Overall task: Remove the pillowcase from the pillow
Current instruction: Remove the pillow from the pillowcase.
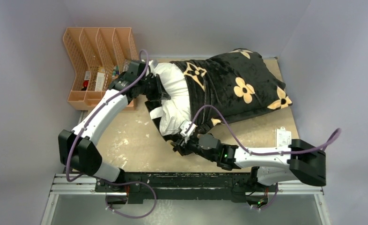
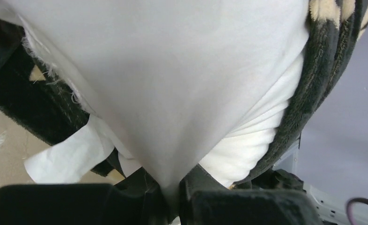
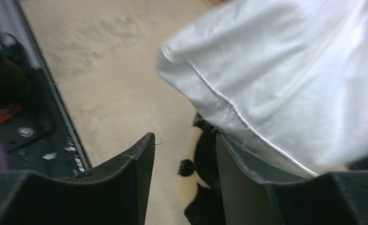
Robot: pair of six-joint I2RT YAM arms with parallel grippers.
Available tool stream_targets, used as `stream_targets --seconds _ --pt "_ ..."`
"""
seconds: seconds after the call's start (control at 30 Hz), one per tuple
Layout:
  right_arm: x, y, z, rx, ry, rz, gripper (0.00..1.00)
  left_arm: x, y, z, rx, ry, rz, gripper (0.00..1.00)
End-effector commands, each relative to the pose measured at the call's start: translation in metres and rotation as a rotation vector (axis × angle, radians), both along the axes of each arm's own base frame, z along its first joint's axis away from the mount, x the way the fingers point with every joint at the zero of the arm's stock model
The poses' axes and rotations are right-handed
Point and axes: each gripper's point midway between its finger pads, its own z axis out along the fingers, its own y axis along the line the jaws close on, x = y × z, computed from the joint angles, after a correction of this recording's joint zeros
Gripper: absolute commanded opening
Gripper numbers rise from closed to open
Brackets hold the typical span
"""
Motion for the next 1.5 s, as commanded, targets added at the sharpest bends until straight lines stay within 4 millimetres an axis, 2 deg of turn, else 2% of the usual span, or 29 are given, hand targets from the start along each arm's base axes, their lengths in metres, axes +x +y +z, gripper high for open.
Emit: stream_targets --seconds 0.0,0.07,0.17,0.27,0.3,0.37,0.43,0.5,0.6,0.7,0.77,0.8,0.87,0.93,0.97,1.03,1.07,1.13,1.2,1.27,1.3,1.33,1.37,1.4,1.47 --pt "-0.013 0.009 0.065 0.190 -0.001 0.021 0.55 0.021 0.018 0.031 -0.055 -0.237 0.078 0.00" --pt "-0.009 0.004 0.086 0.196 -0.013 -0.005 0.57 0.013 0.020 0.019 -0.050 -0.213 0.072 0.00" --pt "0.009 -0.020 0.096 0.183 0.007 -0.171 0.62 0.007 0.024 0.010 -0.029 -0.194 0.071 0.00" --pt "0.033 -0.066 0.087 0.140 0.038 -0.458 0.70 0.004 0.027 0.007 -0.008 -0.189 0.073 0.00" --pt "0.035 -0.077 0.083 0.127 0.055 -0.508 0.72 0.004 0.028 0.007 -0.004 -0.188 0.075 0.00" --pt "0.035 -0.092 0.072 0.116 0.113 -0.578 0.73 0.002 0.029 0.006 -0.001 -0.186 0.078 0.00" --pt "0.028 -0.099 0.056 0.123 0.236 -0.610 0.75 0.002 0.030 0.007 -0.001 -0.188 0.079 0.00" --pt "0.019 -0.101 0.038 0.144 0.384 -0.629 0.76 0.002 0.030 0.008 -0.001 -0.188 0.078 0.00" --pt "0.012 -0.086 0.027 0.190 0.504 -0.539 0.78 0.001 0.030 0.009 -0.005 -0.189 0.081 0.00" --pt "0.021 -0.066 0.031 0.268 0.581 -0.427 0.79 0.000 0.029 0.008 -0.011 -0.185 0.081 0.00" --pt "0.034 -0.061 0.032 0.286 0.639 -0.444 0.79 -0.001 0.028 0.009 -0.014 -0.181 0.074 0.00" --pt "0.040 -0.059 0.031 0.276 0.647 -0.454 0.75 -0.001 0.028 0.010 -0.014 -0.182 0.071 0.00" --pt "0.050 -0.062 0.022 0.209 0.639 -0.500 0.58 -0.001 0.029 0.011 -0.003 -0.185 0.072 0.00" --pt "0.061 -0.086 0.010 0.117 0.617 -0.654 0.40 0.001 0.040 0.007 0.062 -0.180 0.105 0.00" --pt "0.065 -0.095 0.006 0.086 0.601 -0.690 0.27 0.001 0.048 0.002 0.108 -0.172 0.121 0.00" --pt "0.071 -0.113 0.001 0.031 0.547 -0.746 0.06 0.001 0.066 -0.005 0.204 -0.160 0.166 0.00" --pt "0.074 -0.125 -0.002 0.004 0.523 -0.785 0.00 0.001 0.074 -0.006 0.242 -0.161 0.186 0.00" --pt "0.078 -0.150 -0.011 -0.064 0.480 -0.849 0.00 0.001 0.088 -0.001 0.299 -0.182 0.222 0.00" --pt "0.077 -0.178 -0.024 -0.173 0.439 -0.915 0.00 0.003 0.104 0.012 0.327 -0.205 0.227 0.00" --pt "0.064 -0.210 -0.043 -0.306 0.444 -1.005 0.00 0.008 0.139 0.023 0.362 -0.182 0.253 0.00" --pt "0.056 -0.219 -0.052 -0.335 0.467 -1.031 0.00 0.013 0.162 0.029 0.386 -0.173 0.295 0.00" --pt "0.049 -0.218 -0.060 -0.346 0.502 -1.008 0.00 0.016 0.173 0.034 0.424 -0.174 0.336 0.00" --pt "0.044 -0.206 -0.065 -0.327 0.541 -0.939 0.00 0.017 0.168 0.040 0.394 -0.184 0.321 0.00" --pt "0.041 -0.189 -0.065 -0.301 0.573 -0.836 0.07 0.019 0.154 0.044 0.319 -0.194 0.292 0.00" --pt "0.033 -0.155 -0.050 -0.205 0.635 -0.667 0.20 0.020 0.130 0.045 0.188 -0.188 0.253 0.00"
